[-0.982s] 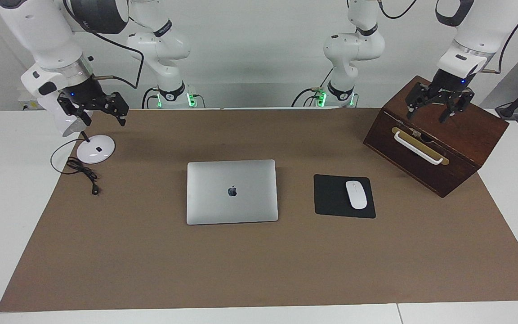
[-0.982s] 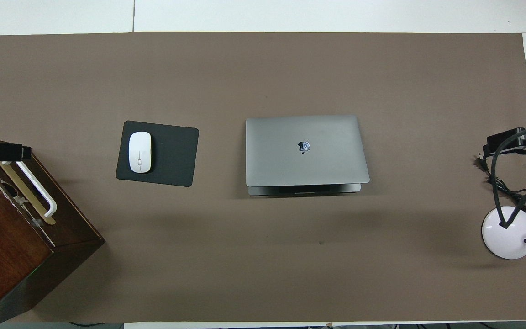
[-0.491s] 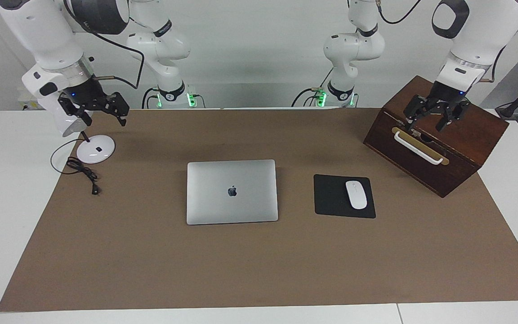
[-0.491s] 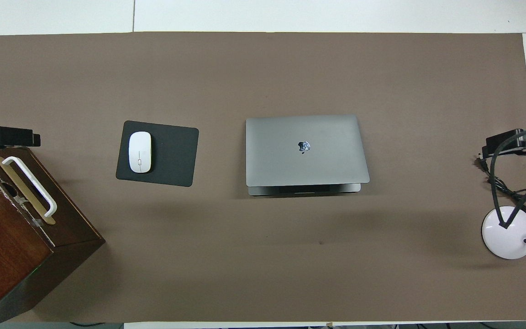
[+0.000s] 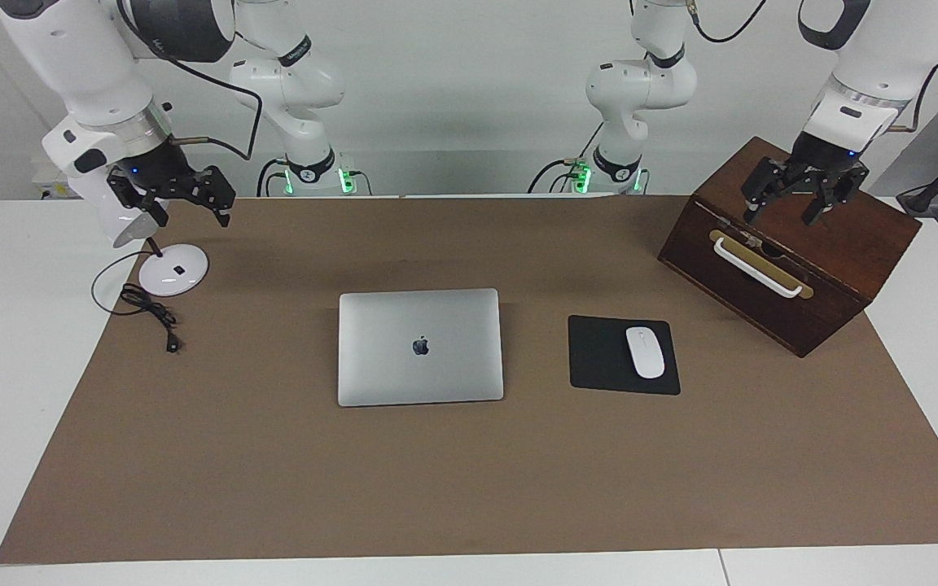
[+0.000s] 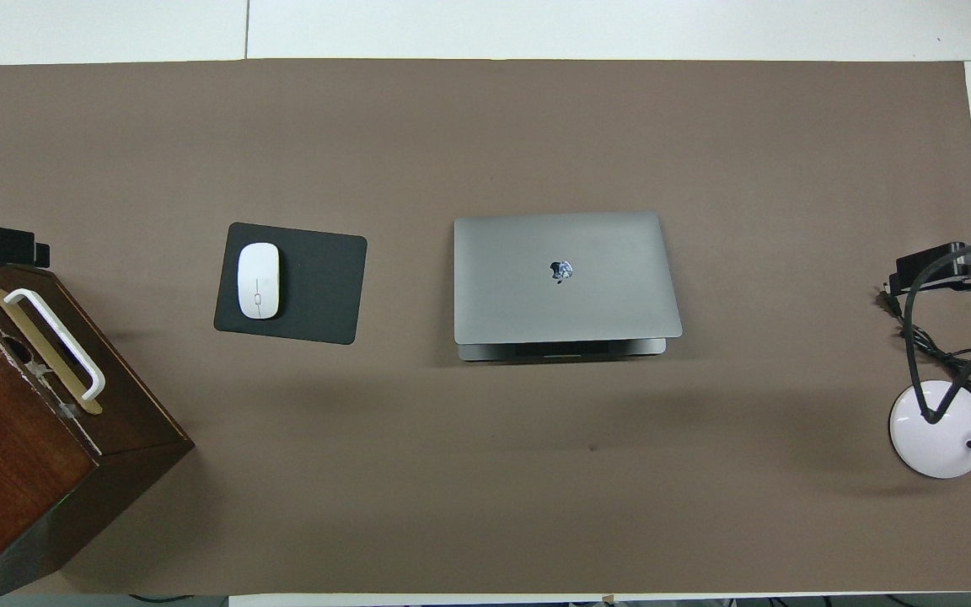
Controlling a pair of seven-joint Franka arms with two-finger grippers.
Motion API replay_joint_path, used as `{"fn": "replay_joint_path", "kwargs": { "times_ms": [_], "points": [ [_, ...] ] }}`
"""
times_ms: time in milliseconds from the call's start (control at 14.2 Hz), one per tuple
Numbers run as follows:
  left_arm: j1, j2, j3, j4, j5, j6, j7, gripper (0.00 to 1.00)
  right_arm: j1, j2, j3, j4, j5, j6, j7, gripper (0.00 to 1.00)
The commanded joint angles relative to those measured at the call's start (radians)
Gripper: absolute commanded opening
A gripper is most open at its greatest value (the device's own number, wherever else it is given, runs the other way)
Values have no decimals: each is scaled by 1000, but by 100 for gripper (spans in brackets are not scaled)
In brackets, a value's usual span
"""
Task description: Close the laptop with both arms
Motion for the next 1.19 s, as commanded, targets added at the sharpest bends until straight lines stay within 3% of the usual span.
{"fn": "replay_joint_path", "kwargs": {
  "times_ms": [0, 1123],
  "points": [
    [-5, 20, -4, 32, 50, -57, -13, 100, -7, -27, 9, -32, -2, 16, 3, 100],
    [-4, 15, -5, 27, 37, -67, -9, 100, -9, -27, 7, -32, -2, 19, 3, 100]
  ]
}}
